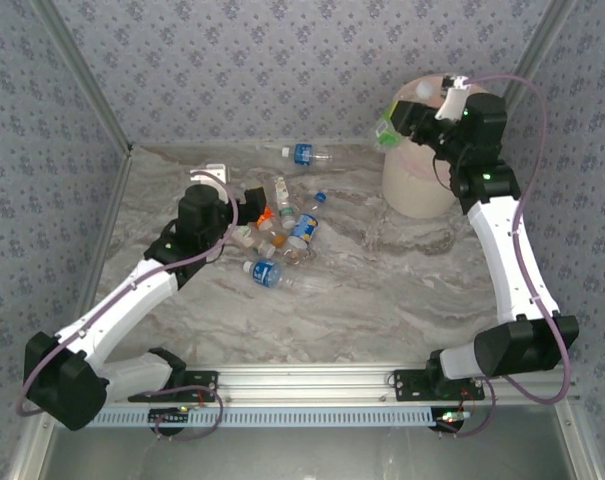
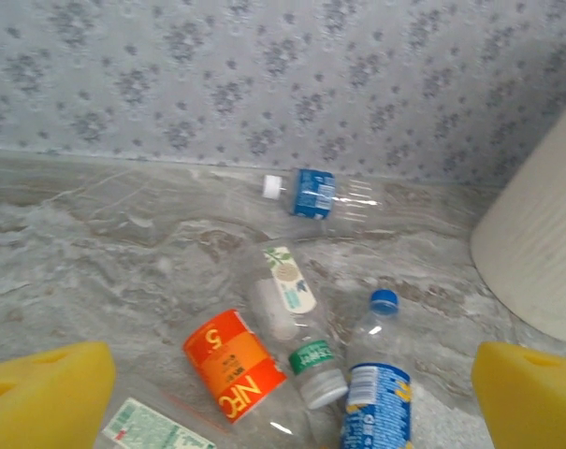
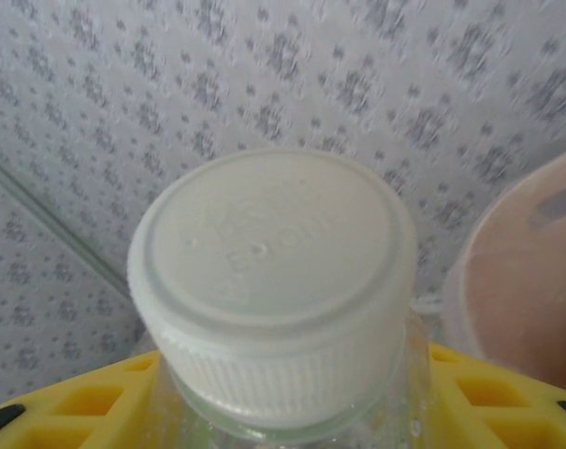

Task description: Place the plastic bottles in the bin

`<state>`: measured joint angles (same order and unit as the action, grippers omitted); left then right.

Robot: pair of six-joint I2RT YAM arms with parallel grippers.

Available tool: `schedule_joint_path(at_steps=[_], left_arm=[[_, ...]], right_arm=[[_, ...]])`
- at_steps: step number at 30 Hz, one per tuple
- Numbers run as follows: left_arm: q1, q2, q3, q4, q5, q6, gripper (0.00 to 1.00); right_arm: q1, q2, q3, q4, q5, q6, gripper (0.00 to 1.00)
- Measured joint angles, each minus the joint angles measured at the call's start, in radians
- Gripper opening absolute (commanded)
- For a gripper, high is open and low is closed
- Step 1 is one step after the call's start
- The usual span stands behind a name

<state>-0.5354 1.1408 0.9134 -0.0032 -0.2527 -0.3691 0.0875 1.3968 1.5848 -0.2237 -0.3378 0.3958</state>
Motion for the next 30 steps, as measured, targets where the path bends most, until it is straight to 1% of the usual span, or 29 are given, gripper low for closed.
schedule_joint_path(at_steps=[4, 8, 15, 26, 30], left_arm=[[0.006, -0.021, -0.022, 0.0, -0.054, -0.032, 0.98], [0.006, -0.038, -0.05, -0.003, -0.08, -0.06, 0.98], [0.013, -0.081, -0.096, -0.02, -0.122, -0.092, 0.98], [0.03, -0.113, -0.118, -0.023, -0.142, -0.105, 0.98], [0.032, -0.113, -0.118, -0.023, -0.142, -0.105, 0.98]], right_arm=[[-0.06, 0.013, 0.066, -0.008, 0.029, -0.024, 0.47], [-0.117, 0.056, 0.126, -0.014, 0.056, -0.031, 0.47], [-0.201, 0.183, 0.227, -0.064, 0.111, -0.041, 0.47], [-0.24, 0.434, 0.464, -0.222, 0.177, -0.069, 0.48], [-0.24, 0.505, 0.521, -0.253, 0.154, -0.063, 0.5]])
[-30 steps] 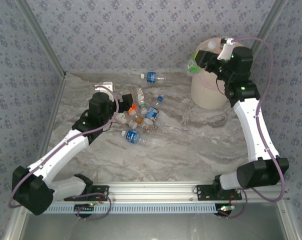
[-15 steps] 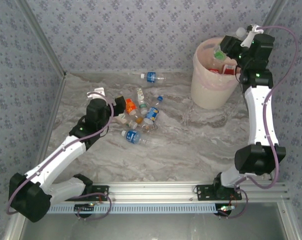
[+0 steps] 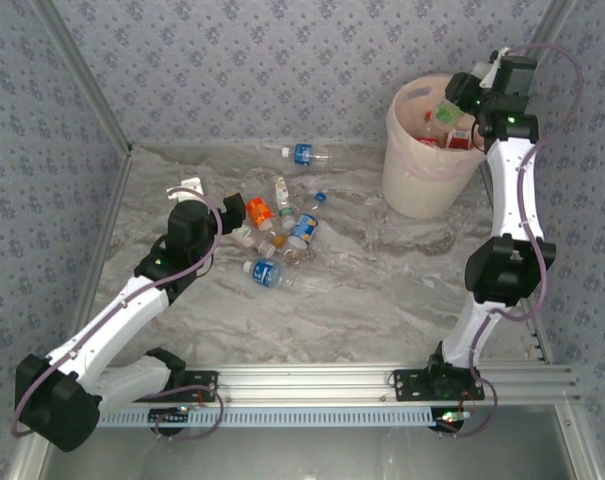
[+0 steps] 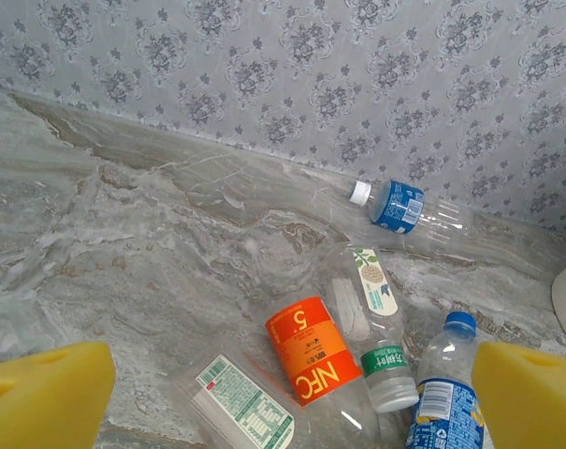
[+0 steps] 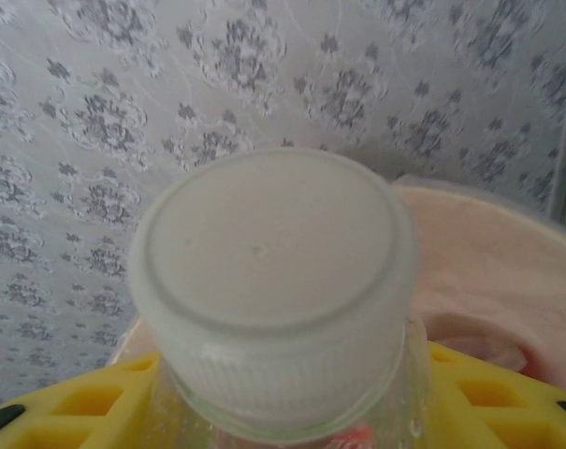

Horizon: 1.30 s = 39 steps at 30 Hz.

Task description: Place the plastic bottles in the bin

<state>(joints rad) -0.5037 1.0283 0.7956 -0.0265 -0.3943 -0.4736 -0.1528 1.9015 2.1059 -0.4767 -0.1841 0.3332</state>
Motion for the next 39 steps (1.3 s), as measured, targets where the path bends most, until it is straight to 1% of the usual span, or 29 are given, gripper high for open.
schedule_joint_path(at_steps=[2, 4, 7, 8, 9, 10, 11, 12, 13, 14, 15, 19, 26, 34, 39], left_arm=[[0.0, 0.0, 0.0, -0.001, 0.0, 0.0, 0.98], [0.0, 0.0, 0.0, -0.001, 0.0, 0.0, 0.98], [0.003, 0.0, 0.0, -0.001, 0.0, 0.0, 0.98], [0.005, 0.0, 0.0, -0.001, 0.001, 0.0, 0.98], [0.005, 0.0, 0.0, -0.001, 0.001, 0.0, 0.98], [0.005, 0.0, 0.0, -0.002, 0.001, -0.001, 0.98], [0.006, 0.001, 0.0, -0.003, 0.001, -0.003, 0.98], [0.006, 0.001, 0.0, -0.003, 0.001, -0.003, 0.98], [0.006, 0.002, 0.0, -0.005, 0.001, -0.004, 0.98], [0.006, 0.002, 0.0, -0.008, 0.001, -0.005, 0.98], [0.006, 0.002, 0.0, -0.008, 0.001, -0.007, 0.98], [0.009, 0.006, 0.0, -0.01, 0.0, -0.01, 0.98], [0.015, 0.048, 0.005, -0.045, 0.001, -0.027, 0.98], [0.028, 0.083, 0.041, -0.103, 0.002, -0.063, 0.98], [0.055, 0.135, 0.095, -0.158, 0.012, -0.101, 0.98]], right_arm=[[0.0, 0.035, 0.024, -0.009, -0.033, 0.016, 0.53], [0.0, 0.073, 0.046, -0.003, -0.052, 0.047, 0.53], [-0.001, 0.117, 0.047, 0.042, -0.06, 0.138, 0.53], [-0.002, 0.131, 0.047, 0.067, -0.06, 0.174, 0.56], [-0.003, 0.148, 0.047, 0.098, -0.06, 0.21, 0.61], [-0.004, 0.16, 0.047, 0.12, -0.059, 0.238, 0.7], [-0.005, 0.17, 0.047, 0.14, -0.058, 0.269, 0.76], [-0.006, 0.178, 0.047, 0.153, -0.05, 0.291, 0.79], [-0.006, 0.183, 0.047, 0.159, -0.039, 0.304, 0.86], [-0.006, 0.184, 0.047, 0.159, -0.023, 0.306, 0.96], [-0.006, 0.184, 0.047, 0.158, -0.009, 0.307, 1.0], [-0.006, 0.154, 0.013, 0.162, 0.048, 0.303, 1.0], [-0.008, 0.039, -0.098, 0.161, 0.115, 0.246, 1.0], [0.008, -0.143, -0.247, 0.187, 0.121, 0.172, 1.0], [0.043, -0.279, -0.401, 0.23, 0.114, 0.155, 1.0]])
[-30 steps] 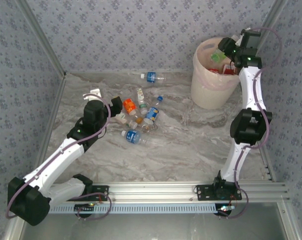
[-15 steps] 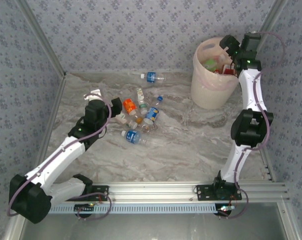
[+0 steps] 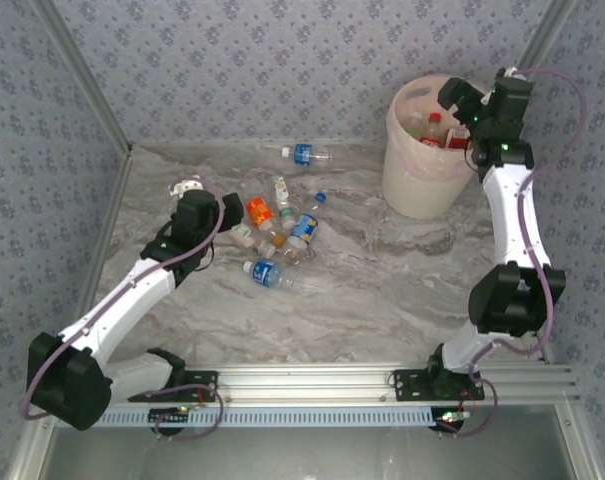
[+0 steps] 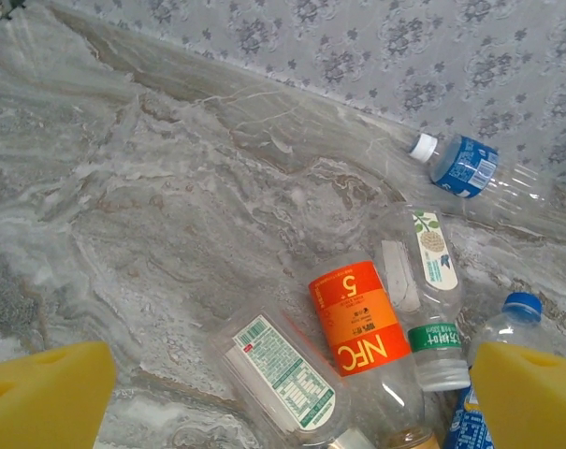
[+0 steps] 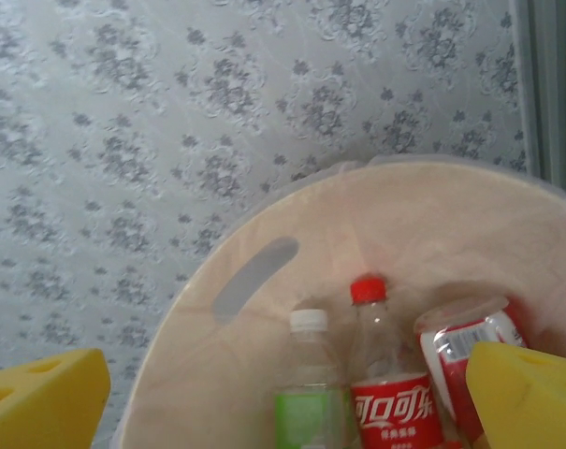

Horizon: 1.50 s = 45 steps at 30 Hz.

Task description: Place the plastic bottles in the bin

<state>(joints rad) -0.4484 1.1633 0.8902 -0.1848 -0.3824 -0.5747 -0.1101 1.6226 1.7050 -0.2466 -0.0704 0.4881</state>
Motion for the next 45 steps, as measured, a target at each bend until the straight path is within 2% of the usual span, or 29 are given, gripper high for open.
schedule_joint_path(at_steps=[11, 17, 23, 29, 33, 37, 45], left_arm=[[0.038, 0.104, 0.051, -0.075, 0.058, -0.088, 0.98], [0.05, 0.129, 0.065, -0.097, 0.081, -0.122, 0.98], [0.066, 0.166, 0.071, -0.101, 0.104, -0.173, 0.98], [0.076, 0.253, 0.098, -0.101, 0.19, -0.201, 0.98], [0.077, 0.345, 0.196, -0.176, 0.222, -0.238, 0.98], [0.081, 0.401, 0.243, -0.227, 0.246, -0.325, 0.98], [0.04, 0.437, 0.186, -0.243, 0.292, -0.536, 0.98]], right_arm=[[0.163, -0.278, -0.343, 0.149, -0.084, -0.03, 1.0], [0.275, -0.354, -0.478, 0.198, -0.087, -0.07, 1.0], [0.322, -0.41, -0.633, 0.272, -0.087, -0.08, 1.0], [0.347, -0.411, -0.661, 0.327, -0.098, -0.117, 1.0], [0.381, -0.416, -0.661, 0.346, -0.102, -0.16, 1.0], [0.396, -0.418, -0.661, 0.348, -0.098, -0.192, 1.0], [0.404, -0.418, -0.661, 0.347, -0.079, -0.227, 1.0]])
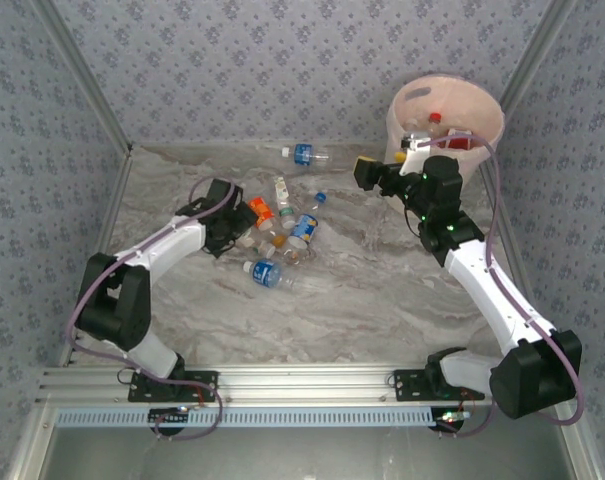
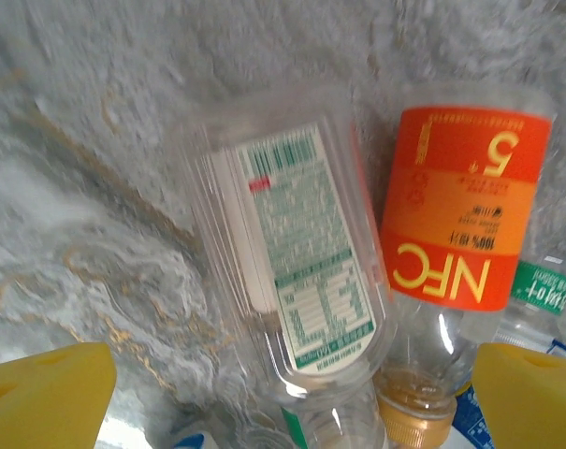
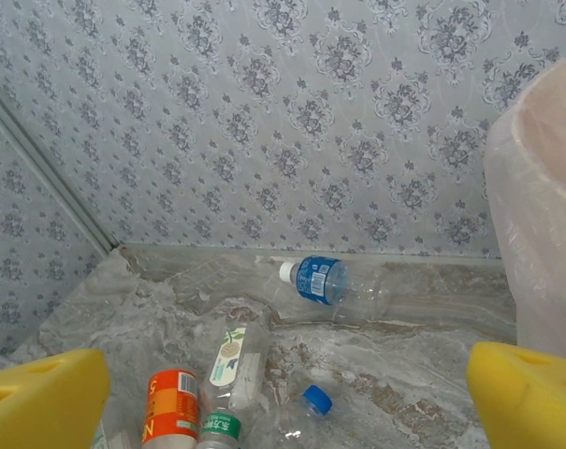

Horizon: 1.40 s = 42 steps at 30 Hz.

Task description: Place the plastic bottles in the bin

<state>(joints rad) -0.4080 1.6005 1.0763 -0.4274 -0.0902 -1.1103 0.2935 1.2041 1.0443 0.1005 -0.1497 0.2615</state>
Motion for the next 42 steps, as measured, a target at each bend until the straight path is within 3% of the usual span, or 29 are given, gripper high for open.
schedule_joint_path(at_steps=[6, 23, 25, 28, 31, 35, 42], left_arm=[[-0.053, 0.061, 0.001, 0.011, -0.004, -0.059, 0.91], [0.003, 0.137, 0.0, 0.087, -0.043, -0.02, 0.73], [0.015, 0.137, 0.0, 0.089, -0.053, 0.001, 0.74], [0.032, 0.137, 0.0, 0.09, -0.058, 0.043, 0.93], [0.042, 0.137, -0.002, 0.089, -0.076, 0.074, 0.98], [0.048, 0.137, -0.011, 0.088, -0.108, 0.106, 0.98], [0.092, 0.185, -0.012, 0.088, -0.116, 0.14, 0.83]], right_arm=[[0.008, 0.0, 0.0, 0.0, 0.0, -0.001, 1.0], [0.031, -0.023, 0.002, -0.007, 0.004, -0.019, 1.0], [0.034, -0.023, 0.002, -0.007, 0.004, -0.019, 1.0], [0.037, -0.023, 0.002, -0.007, 0.004, -0.019, 1.0], [0.04, -0.023, 0.002, -0.007, 0.005, -0.02, 1.0], [0.043, -0.022, 0.004, -0.009, 0.005, -0.02, 1.0], [0.05, -0.019, 0.014, -0.015, 0.007, -0.024, 1.0]])
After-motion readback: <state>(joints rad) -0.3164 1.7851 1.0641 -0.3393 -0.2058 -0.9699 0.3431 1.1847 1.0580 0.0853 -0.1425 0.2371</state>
